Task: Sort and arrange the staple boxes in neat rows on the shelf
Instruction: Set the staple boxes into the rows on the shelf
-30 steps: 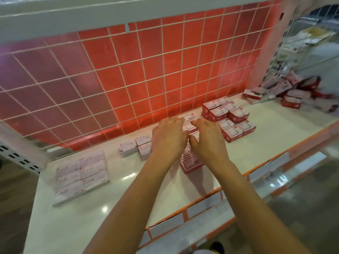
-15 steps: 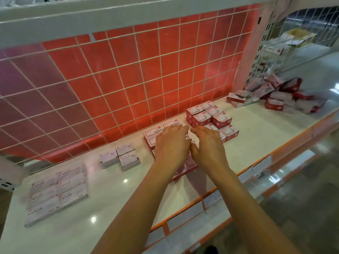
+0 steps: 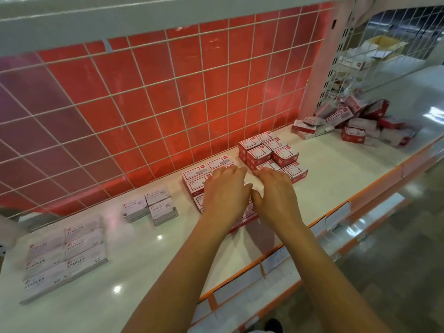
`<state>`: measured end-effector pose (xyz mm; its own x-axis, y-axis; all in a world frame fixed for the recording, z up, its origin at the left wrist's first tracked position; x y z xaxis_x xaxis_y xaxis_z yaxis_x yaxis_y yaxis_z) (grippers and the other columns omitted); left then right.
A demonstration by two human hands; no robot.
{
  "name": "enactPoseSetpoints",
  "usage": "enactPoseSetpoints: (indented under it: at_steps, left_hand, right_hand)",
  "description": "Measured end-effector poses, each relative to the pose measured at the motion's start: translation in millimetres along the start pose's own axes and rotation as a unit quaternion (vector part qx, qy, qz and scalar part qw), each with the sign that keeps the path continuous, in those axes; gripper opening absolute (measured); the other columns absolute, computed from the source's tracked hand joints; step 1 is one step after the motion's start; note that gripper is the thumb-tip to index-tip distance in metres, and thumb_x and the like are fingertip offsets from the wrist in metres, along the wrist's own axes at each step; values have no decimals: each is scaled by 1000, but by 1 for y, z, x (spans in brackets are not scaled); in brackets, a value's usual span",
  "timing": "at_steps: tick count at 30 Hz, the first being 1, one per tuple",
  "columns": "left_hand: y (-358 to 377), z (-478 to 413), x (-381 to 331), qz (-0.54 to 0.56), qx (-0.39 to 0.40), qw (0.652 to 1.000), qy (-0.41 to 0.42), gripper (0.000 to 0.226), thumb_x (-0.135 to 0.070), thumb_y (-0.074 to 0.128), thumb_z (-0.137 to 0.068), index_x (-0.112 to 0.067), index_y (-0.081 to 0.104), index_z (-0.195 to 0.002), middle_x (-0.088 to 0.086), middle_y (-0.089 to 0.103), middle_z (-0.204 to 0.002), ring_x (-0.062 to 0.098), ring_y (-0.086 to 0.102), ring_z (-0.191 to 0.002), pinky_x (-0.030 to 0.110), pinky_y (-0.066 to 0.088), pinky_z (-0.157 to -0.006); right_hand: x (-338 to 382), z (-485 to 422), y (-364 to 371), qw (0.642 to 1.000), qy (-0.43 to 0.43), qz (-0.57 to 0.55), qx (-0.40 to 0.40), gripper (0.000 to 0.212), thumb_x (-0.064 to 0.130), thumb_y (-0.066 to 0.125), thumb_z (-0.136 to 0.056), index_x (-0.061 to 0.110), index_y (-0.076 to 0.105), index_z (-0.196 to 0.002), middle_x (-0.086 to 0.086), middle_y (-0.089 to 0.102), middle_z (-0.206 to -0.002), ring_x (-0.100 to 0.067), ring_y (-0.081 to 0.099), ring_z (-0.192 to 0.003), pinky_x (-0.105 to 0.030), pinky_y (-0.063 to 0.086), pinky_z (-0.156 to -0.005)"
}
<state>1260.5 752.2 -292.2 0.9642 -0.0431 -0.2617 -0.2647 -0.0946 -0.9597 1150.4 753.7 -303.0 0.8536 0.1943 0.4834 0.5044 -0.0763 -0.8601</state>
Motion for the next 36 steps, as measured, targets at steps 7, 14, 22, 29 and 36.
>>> enactPoseSetpoints:
  at_steps: [7,14,22,29,36]
  left_hand:
    - [0,-4,-1,12,1,1000,3,42,-39,47,-97,-26,46,-136,-3,48,-142,23,38,-131,42,35,-104]
    - [0,-10,-9,13,-2,1000,16,41,-38,48,-96,-27,46,-136,-3,50,-140,23,40,-130,41,37,-103]
    - [0,-28,-22,19,-12,999,43,40,-30,48,-96,-26,48,-135,-3,53,-136,23,43,-125,39,37,-98]
    - [14,-46,-37,8,1,999,34,43,-36,49,-95,-27,46,-137,-3,53,-136,23,43,-126,41,37,-100]
    - [24,-52,-69,28,-11,999,22,38,-32,46,-97,-26,47,-135,-3,51,-138,22,41,-127,41,35,-102]
  right_hand:
    - [-4,-4,1,1000,12,-4,-3,45,22,56,-92,16,48,-136,-4,50,-138,-24,39,-127,-34,33,-104]
    - [-10,-10,-2,1000,25,6,-7,44,20,55,-92,17,48,-136,-3,49,-139,-25,36,-128,-35,34,-103]
    - [-23,-23,-7,999,15,25,-28,43,22,57,-92,17,50,-135,-3,51,-139,-25,39,-130,-34,33,-106]
    - [-42,-36,-9,999,5,30,-23,43,22,55,-93,17,50,-135,-4,52,-137,-25,42,-126,-35,31,-106]
    - [-73,-43,-19,1000,-9,15,-16,42,14,56,-89,16,53,-131,-6,58,-130,-28,49,-118,-35,37,-98]
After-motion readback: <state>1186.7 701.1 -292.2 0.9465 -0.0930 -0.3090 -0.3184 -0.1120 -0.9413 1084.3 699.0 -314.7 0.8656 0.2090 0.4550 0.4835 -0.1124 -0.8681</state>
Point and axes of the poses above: each hand's wrist, its own z-axis away from the middle knuckle, its own y-axis out of the palm, x = y × z, the point moved 2 cm from there along -z, towards the middle knuckle
